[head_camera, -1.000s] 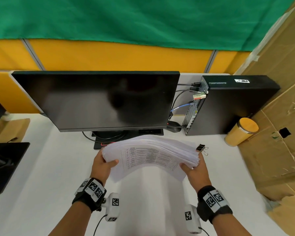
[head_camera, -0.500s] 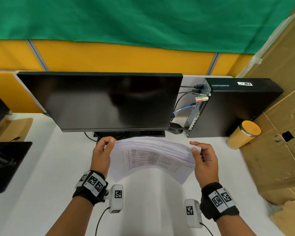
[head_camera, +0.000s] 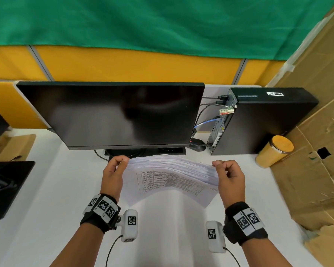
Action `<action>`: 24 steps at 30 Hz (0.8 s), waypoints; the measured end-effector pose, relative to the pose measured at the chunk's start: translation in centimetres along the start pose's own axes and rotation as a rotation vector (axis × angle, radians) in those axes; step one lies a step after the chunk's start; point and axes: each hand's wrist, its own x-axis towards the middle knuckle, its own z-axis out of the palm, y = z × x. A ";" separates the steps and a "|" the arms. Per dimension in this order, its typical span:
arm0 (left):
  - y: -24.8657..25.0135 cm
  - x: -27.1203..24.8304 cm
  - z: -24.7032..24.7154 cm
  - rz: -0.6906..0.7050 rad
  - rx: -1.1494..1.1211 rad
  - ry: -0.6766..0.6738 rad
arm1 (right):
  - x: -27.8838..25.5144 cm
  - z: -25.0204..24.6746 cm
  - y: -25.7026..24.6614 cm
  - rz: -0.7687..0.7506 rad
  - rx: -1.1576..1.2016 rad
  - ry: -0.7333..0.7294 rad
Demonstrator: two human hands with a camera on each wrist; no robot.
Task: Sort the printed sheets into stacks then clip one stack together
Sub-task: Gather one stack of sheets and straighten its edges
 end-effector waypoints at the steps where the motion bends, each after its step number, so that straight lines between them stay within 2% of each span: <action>1: -0.1 0.0 0.0 -0.003 0.004 0.002 | 0.1 0.0 -0.1 -0.004 0.001 0.008; 5: 0.5 -0.2 0.1 -0.011 -0.028 0.007 | 0.1 -0.2 0.4 -0.006 0.004 0.046; 10: 0.6 -0.2 0.2 0.009 -0.030 0.024 | 0.0 -0.4 0.3 -0.011 -0.086 -0.033; 15: 0.5 0.0 0.2 0.010 -0.021 0.062 | -0.2 -0.3 -0.1 -0.036 -0.107 -0.046; 24: 0.1 0.0 0.4 0.023 0.047 0.098 | -0.1 0.1 0.7 -0.005 -0.135 -0.006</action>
